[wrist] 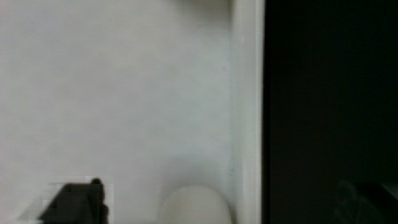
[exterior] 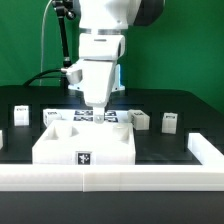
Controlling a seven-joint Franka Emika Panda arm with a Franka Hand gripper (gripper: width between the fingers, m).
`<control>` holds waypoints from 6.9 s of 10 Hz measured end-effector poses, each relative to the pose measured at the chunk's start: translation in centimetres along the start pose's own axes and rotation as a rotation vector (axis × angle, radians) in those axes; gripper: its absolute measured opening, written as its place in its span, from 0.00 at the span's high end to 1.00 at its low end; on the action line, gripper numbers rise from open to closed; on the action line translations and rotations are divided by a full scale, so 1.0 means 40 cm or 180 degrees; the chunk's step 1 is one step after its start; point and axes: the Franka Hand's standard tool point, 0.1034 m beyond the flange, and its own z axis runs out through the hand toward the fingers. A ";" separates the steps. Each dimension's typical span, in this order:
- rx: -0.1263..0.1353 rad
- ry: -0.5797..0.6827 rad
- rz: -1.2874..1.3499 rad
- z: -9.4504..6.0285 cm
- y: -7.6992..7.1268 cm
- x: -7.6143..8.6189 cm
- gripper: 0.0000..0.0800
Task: Assemble one leg
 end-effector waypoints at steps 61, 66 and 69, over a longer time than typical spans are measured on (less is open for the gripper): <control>-0.0158 0.0034 0.0636 -0.029 0.013 0.253 0.19; -0.0146 0.0247 0.2649 -0.013 -0.036 0.284 0.19; -0.0068 0.0311 0.3490 0.000 -0.056 0.307 0.19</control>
Offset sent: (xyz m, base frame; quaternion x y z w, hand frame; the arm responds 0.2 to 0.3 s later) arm 0.0037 -0.0044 -0.0146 0.0083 -0.0122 0.0063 0.9999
